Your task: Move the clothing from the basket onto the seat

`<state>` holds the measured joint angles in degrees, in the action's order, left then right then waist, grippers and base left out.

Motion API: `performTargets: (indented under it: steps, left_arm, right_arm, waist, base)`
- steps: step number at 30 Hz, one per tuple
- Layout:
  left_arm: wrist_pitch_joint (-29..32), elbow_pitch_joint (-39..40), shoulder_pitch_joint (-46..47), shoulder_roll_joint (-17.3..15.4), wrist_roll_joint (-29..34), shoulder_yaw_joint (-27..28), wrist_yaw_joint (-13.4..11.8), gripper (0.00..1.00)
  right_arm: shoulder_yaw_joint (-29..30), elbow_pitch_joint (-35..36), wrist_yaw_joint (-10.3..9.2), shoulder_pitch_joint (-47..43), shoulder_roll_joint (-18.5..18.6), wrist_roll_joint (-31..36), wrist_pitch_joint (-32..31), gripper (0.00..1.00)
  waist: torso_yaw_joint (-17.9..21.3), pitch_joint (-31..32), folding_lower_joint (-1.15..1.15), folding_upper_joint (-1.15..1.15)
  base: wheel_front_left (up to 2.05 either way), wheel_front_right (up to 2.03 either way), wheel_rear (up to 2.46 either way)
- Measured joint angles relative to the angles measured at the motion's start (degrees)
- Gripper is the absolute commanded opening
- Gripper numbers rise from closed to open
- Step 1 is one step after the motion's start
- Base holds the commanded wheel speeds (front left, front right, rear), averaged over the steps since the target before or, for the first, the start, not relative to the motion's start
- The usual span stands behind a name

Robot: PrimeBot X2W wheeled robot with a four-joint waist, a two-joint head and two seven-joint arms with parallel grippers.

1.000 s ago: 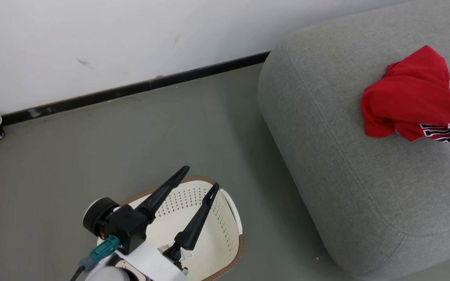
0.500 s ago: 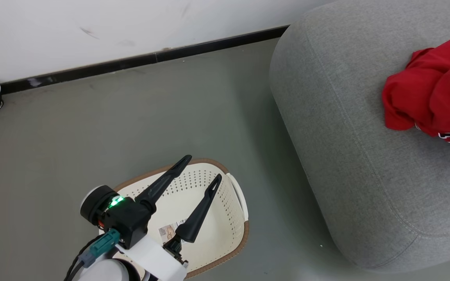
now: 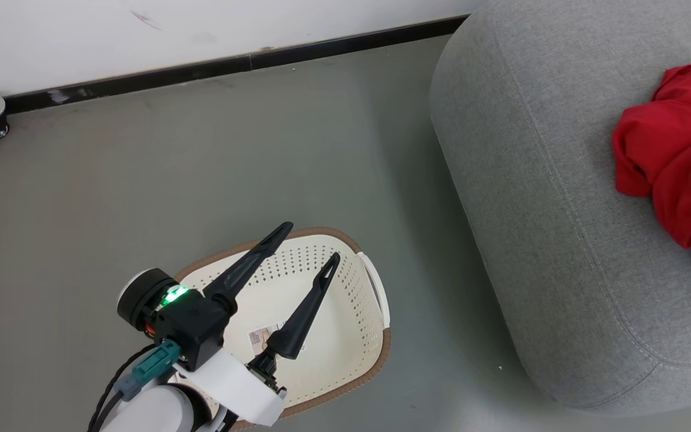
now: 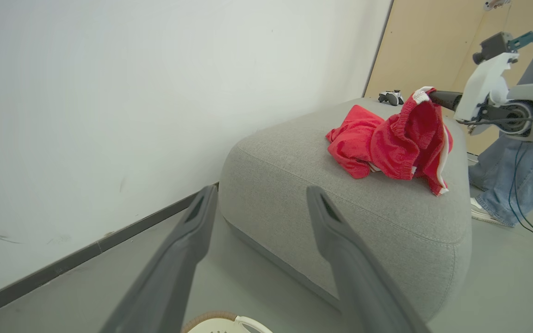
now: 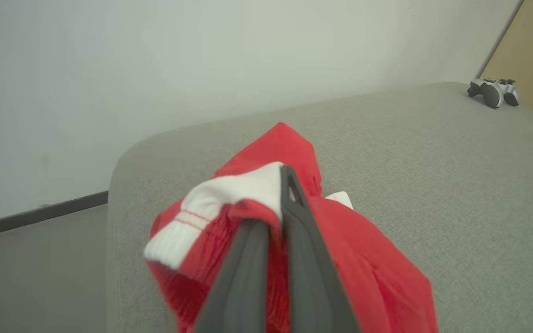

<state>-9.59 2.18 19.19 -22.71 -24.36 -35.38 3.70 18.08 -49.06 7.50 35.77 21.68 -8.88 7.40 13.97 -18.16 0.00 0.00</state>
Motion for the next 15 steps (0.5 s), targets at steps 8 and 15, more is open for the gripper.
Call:
performTargets:
  steps: [8,15]
  left_arm:
    - [0.0,-0.2,0.1,-0.1,0.0,0.2,0.0,1.0]
    - [-0.1,-0.4,0.6,-0.1,0.0,0.2,0.0,1.0]
  right_arm:
    - [0.3,-3.5,0.0,-1.8,-2.0,2.6,1.3,0.0]
    - [1.2,-5.7,0.0,-1.7,-3.3,2.9,2.8,0.36]
  waist:
    - [0.0,-0.7,0.0,0.0]
    - [0.4,-0.7,0.0,0.0]
  base:
    - [0.0,0.0,0.0]
    - [0.0,0.0,0.0]
